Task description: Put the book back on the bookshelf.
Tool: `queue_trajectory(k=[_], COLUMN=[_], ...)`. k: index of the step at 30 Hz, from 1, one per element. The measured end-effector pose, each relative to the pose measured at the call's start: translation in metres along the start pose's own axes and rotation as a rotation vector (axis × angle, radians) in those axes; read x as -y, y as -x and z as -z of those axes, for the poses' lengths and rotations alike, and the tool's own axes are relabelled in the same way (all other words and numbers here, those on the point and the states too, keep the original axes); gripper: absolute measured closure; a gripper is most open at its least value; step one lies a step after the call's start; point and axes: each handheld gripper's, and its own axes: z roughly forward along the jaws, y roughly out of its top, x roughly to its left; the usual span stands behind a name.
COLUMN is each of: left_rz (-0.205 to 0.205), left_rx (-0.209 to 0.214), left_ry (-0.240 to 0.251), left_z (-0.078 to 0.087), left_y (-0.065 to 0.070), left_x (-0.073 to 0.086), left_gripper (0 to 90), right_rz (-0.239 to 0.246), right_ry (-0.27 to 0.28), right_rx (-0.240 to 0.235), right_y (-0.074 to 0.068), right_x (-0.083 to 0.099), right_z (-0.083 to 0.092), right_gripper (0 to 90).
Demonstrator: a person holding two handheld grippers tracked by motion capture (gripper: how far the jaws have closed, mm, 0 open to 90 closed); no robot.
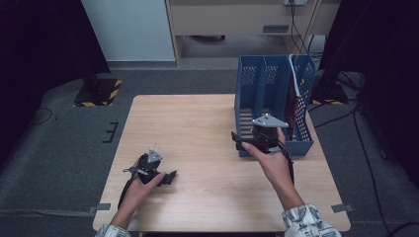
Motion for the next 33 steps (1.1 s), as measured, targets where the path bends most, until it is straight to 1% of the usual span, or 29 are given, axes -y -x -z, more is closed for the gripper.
queue_trajectory(k=[5, 6, 7, 12, 13, 14, 15, 16, 19, 20, 22, 23, 26, 30, 31, 33], left_rz=[0.000, 0.000, 0.000, 0.000, 0.000, 0.000, 0.000, 0.000, 0.000, 0.000, 0.000, 0.000, 0.000, -0.001, -0.001, 0.000], left_rx=[0.001, 0.001, 0.001, 0.001, 0.001, 0.001, 0.001, 0.001, 0.002, 0.002, 0.002, 0.002, 0.002, 0.002, 0.002, 0.003], left_ry=[-0.001, -0.001, -0.001, 0.000, 0.000, 0.000, 0.000, 0.000, 0.000, -0.001, -0.001, 0.000, -0.001, -0.001, 0.000, -0.001], left_z=[0.000, 0.000, 0.000, 0.000, 0.000, 0.000, 0.000, 0.000, 0.000, 0.000, 0.000, 0.000, 0.000, 0.000, 0.000, 0.000], left_y=[0.000, 0.000, 0.000, 0.000, 0.000, 0.000, 0.000, 0.000, 0.000, 0.000, 0.000, 0.000, 0.000, 0.000, 0.000, 0.000], left_x=[0.000, 0.000, 0.000, 0.000, 0.000, 0.000, 0.000, 0.000, 0.000, 0.000, 0.000, 0.000, 0.000, 0.000, 0.000, 0.000], left_gripper=[0.0, 0.0, 0.0, 0.0, 0.0, 0.0, 0.0, 0.0, 0.0, 0.0, 0.0, 0.0, 0.0, 0.0, 0.0, 0.0], right_rz=[0.016, 0.020, 0.020, 0.040, 0.048, 0.048, 0.057, 0.057, 0.071, 0.086, 0.090, 0.095, 0.097, 0.104, 0.106, 0.106], right_ry=[0.003, 0.005, 0.005, 0.000, 0.000, 0.000, -0.010, -0.010, -0.024, -0.034, -0.038, -0.044, -0.053, -0.083, -0.090, -0.098], right_rx=[-0.015, -0.025, -0.025, -0.056, -0.068, -0.068, -0.080, -0.080, -0.101, -0.119, -0.124, -0.138, -0.148, -0.169, -0.179, -0.185], right_y=[-0.007, -0.011, -0.011, -0.024, -0.030, -0.030, -0.035, -0.035, -0.044, -0.048, -0.050, -0.053, -0.056, -0.060, -0.062, -0.063], right_x=[-0.006, -0.007, -0.007, -0.009, -0.008, -0.008, -0.007, -0.007, -0.003, 0.000, 0.001, 0.005, 0.009, 0.021, 0.027, 0.030], right_z=[-0.002, -0.004, -0.004, -0.011, -0.014, -0.014, -0.018, -0.018, -0.024, -0.027, -0.029, -0.031, -0.034, -0.039, -0.041, -0.042], right_gripper=[5.3, 5.4, 5.4, 5.4, 5.4, 5.4, 5.3, 5.3, 5.1, 5.1, 5.0, 5.0, 5.0, 5.6, 6.5, 6.4])
